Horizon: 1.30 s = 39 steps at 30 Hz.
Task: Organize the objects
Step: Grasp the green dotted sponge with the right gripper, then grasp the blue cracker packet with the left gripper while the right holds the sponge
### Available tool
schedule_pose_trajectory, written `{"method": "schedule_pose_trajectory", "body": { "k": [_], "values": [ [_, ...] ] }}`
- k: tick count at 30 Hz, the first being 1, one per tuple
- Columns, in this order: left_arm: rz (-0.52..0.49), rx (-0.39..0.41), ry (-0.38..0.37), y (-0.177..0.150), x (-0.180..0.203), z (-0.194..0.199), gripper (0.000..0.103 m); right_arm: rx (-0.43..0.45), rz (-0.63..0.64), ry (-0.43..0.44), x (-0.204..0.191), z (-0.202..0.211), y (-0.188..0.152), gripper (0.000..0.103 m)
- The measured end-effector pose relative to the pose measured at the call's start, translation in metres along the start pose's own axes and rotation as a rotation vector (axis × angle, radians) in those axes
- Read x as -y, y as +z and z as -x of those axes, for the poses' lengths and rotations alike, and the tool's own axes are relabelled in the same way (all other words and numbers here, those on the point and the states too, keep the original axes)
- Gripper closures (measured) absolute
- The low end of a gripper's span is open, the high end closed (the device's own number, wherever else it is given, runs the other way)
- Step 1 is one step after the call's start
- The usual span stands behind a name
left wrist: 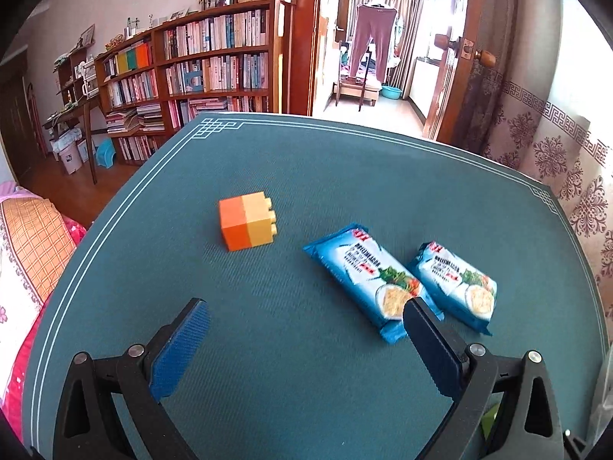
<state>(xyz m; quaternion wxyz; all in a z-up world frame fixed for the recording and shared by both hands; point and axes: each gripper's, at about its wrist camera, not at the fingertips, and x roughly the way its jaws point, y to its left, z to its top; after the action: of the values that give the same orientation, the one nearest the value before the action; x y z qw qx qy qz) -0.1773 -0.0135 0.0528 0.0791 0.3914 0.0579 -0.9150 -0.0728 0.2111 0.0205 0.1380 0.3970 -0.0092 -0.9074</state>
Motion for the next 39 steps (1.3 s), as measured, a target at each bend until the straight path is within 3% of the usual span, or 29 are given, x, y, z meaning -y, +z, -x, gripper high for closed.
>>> {"method": "schedule_pose_trajectory", "body": {
  "k": [14, 23, 30, 34, 39],
  "values": [
    [0.002, -0.073, 0.074, 0.020, 0.025, -0.055, 0.000, 0.004, -0.024, 0.028, 0.005, 0.001, -0.003, 0.073],
    [-0.042, -0.105, 0.091, 0.000, 0.009, -0.052, 0.000, 0.005, -0.027, 0.032, 0.006, 0.000, -0.003, 0.073],
    [-0.011, -0.113, 0.068, -0.003, -0.005, -0.053, 0.001, 0.005, -0.025, 0.030, 0.006, -0.001, -0.002, 0.073],
    [-0.060, -0.091, 0.053, 0.002, 0.004, -0.054, 0.015, 0.005, -0.025, 0.030, 0.006, -0.001, -0.002, 0.073],
    [-0.108, -0.077, -0.009, 0.003, 0.016, -0.048, 0.052, 0.005, -0.025, 0.031, 0.006, -0.001, -0.002, 0.073]
  ]
}}
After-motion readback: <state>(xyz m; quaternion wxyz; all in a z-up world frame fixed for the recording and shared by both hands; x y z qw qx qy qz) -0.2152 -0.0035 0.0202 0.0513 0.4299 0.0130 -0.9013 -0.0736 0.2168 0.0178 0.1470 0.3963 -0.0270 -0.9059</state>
